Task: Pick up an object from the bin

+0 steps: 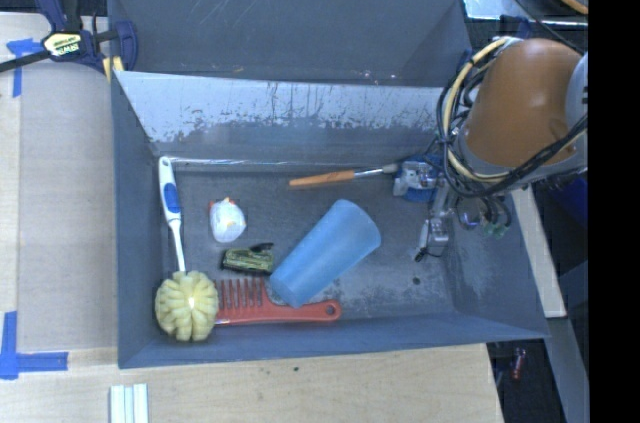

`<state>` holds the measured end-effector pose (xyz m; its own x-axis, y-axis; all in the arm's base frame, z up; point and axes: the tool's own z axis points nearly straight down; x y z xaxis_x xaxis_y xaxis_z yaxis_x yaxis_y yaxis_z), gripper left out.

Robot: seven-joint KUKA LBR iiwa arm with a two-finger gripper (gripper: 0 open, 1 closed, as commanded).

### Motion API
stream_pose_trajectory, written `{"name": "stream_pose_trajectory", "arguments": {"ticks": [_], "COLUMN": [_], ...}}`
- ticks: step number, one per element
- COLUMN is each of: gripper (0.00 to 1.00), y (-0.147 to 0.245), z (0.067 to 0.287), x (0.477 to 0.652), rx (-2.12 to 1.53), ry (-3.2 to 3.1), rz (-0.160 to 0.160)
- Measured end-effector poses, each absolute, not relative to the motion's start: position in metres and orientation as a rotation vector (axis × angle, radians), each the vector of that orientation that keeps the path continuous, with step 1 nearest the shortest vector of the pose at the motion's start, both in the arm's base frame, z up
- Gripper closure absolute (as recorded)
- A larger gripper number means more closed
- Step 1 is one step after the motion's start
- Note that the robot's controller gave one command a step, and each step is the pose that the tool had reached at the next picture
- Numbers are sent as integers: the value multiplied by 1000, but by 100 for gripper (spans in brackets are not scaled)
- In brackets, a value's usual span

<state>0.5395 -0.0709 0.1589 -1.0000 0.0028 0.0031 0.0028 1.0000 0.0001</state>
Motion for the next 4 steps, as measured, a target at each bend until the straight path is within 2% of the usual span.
{"name": "stream_pose_trajectory", "arguments": {"ticks": [1,2,3,4], "gripper": [0,0,0,0], "y": [-71,-15,-19,-6], "z": [162,127,125,173], "x": [541,574,571,601], "rx": [0,-385,-577,-479], "ry": [-3145,-3126,-3094,-3122], "rz": [1,-1,0,-5]}}
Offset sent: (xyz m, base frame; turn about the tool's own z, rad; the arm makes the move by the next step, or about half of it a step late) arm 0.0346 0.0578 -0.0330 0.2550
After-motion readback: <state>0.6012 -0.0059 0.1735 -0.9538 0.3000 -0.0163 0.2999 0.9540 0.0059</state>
